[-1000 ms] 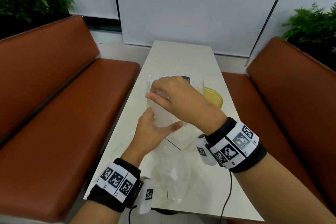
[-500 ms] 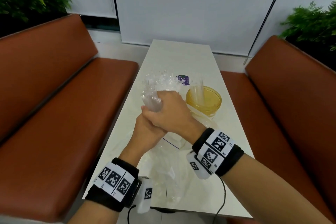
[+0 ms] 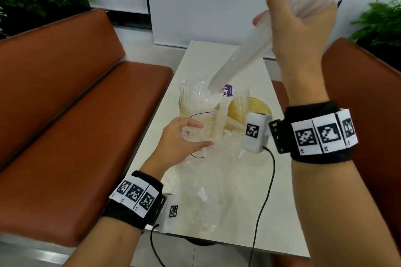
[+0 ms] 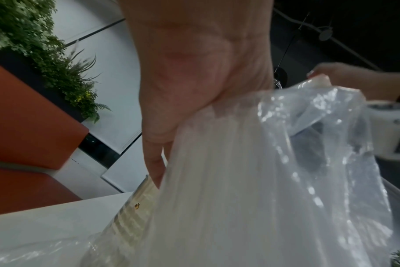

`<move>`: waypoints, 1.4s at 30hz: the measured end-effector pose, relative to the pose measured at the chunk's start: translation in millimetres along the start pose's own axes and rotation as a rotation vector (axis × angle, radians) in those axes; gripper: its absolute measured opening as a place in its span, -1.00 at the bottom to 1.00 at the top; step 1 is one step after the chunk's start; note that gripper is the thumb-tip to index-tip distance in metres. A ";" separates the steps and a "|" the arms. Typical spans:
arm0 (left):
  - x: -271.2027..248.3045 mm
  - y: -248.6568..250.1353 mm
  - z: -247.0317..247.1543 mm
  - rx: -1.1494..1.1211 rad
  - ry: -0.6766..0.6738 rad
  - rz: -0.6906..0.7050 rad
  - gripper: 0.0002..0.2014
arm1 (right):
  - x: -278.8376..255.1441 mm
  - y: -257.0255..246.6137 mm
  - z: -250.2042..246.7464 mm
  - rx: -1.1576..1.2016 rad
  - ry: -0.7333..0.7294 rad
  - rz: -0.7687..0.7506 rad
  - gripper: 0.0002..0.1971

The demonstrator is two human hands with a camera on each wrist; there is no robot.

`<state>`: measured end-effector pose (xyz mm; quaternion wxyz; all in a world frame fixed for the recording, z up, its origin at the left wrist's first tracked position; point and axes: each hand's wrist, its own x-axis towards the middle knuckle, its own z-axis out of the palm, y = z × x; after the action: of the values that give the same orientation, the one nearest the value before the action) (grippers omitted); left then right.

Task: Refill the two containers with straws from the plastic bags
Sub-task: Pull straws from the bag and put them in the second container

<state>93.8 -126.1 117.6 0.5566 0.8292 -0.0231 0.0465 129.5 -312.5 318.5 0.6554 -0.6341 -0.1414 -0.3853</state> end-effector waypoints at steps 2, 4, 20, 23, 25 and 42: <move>0.7 -1.0 -1.1 -0.005 -0.006 -0.002 -0.56 | 9.4 11.9 -12.9 -0.002 0.065 -0.045 -0.80; -0.2 -3.0 -2.0 -0.022 -0.008 -0.005 -0.59 | 15.6 40.2 -23.1 -0.081 0.101 -0.071 -0.82; -6.5 -6.1 -1.3 -0.045 0.029 0.030 -0.75 | -46.6 217.2 -67.1 -0.896 -0.258 0.524 -0.20; -7.6 -5.3 -0.6 -0.066 0.026 0.038 -0.79 | -39.9 203.7 -63.9 -0.771 -0.119 0.365 -0.03; -8.5 -4.0 -0.2 -0.080 0.018 0.039 -0.80 | -39.7 201.6 -64.7 -0.744 -0.134 0.214 -0.21; -16.5 8.8 15.6 -0.230 0.012 0.028 -0.44 | -118.5 75.4 -3.0 -1.089 -1.018 0.214 -0.41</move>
<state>77.5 -144.0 118.1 0.6476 0.7590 -0.0364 0.0562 101.6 -284.3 183.7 0.1367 -0.9785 -0.1541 0.0059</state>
